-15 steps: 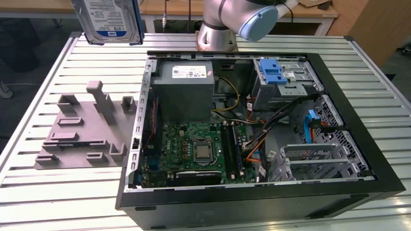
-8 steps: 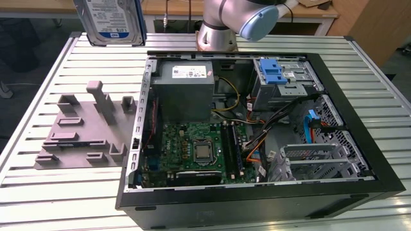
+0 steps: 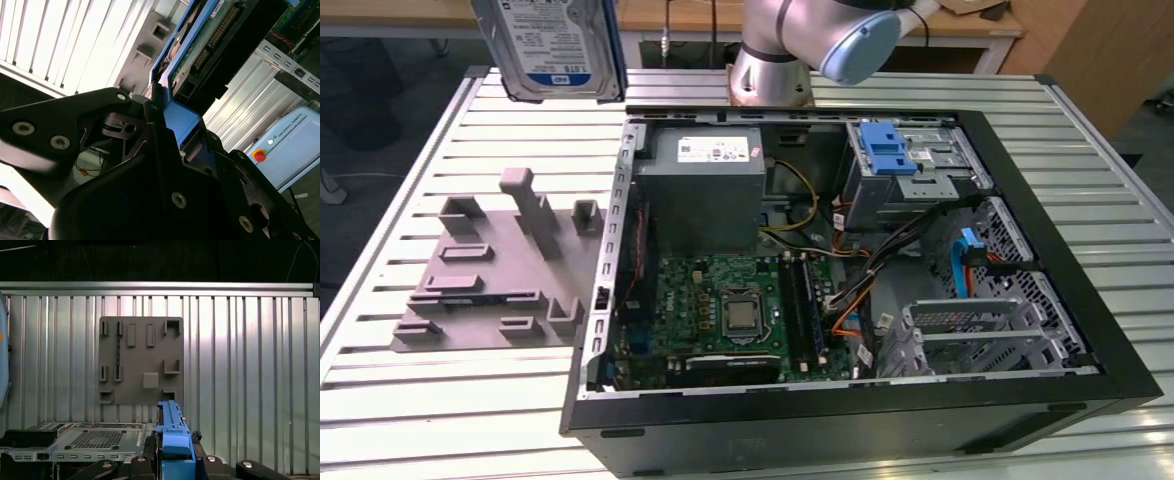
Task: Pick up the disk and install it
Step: 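Pick up the disk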
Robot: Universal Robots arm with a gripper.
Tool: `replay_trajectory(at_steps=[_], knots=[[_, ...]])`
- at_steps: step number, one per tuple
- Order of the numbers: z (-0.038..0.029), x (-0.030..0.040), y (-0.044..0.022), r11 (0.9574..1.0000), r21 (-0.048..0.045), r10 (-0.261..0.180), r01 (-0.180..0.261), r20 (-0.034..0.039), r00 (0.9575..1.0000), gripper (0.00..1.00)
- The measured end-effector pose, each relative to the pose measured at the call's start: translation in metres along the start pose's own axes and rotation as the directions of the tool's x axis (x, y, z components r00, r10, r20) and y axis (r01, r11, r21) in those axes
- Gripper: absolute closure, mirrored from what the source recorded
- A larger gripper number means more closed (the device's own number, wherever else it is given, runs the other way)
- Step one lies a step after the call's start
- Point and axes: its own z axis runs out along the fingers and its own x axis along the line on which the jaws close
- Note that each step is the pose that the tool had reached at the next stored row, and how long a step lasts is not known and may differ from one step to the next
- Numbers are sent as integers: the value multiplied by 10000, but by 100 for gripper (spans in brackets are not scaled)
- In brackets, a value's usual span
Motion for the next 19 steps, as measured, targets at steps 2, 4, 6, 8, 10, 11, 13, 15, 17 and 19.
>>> replay_trajectory(at_steps=[2, 4, 6, 8, 10, 11, 13, 15, 17, 19], knots=[[-1, 8, -17, 10000, -2, 2, -2, 0, 10000, 64], [-1, 11, -38, 10000, -2, 2, -2, 0, 10000, 64], [-2, 13, -68, 10000, -2, 2, -2, -1, 10000, 64], [-2, 12, -103, 10000, -2, 2, -2, 0, 10000, 64], [-3, 12, -143, 10000, -2, 2, -2, 0, 10000, 64], [-3, 11, -162, 10000, -1, 3, -3, 0, 10000, 64], [-3, 11, -198, 10000, -2, 3, -3, 0, 10000, 64], [-4, 10, -233, 10000, -2, 3, -3, 0, 10000, 64], [-4, 10, -268, 10000, -1, 3, -3, 0, 10000, 64], [-5, 9, -300, 10000, -2, 3, -3, -1, 10000, 64]])
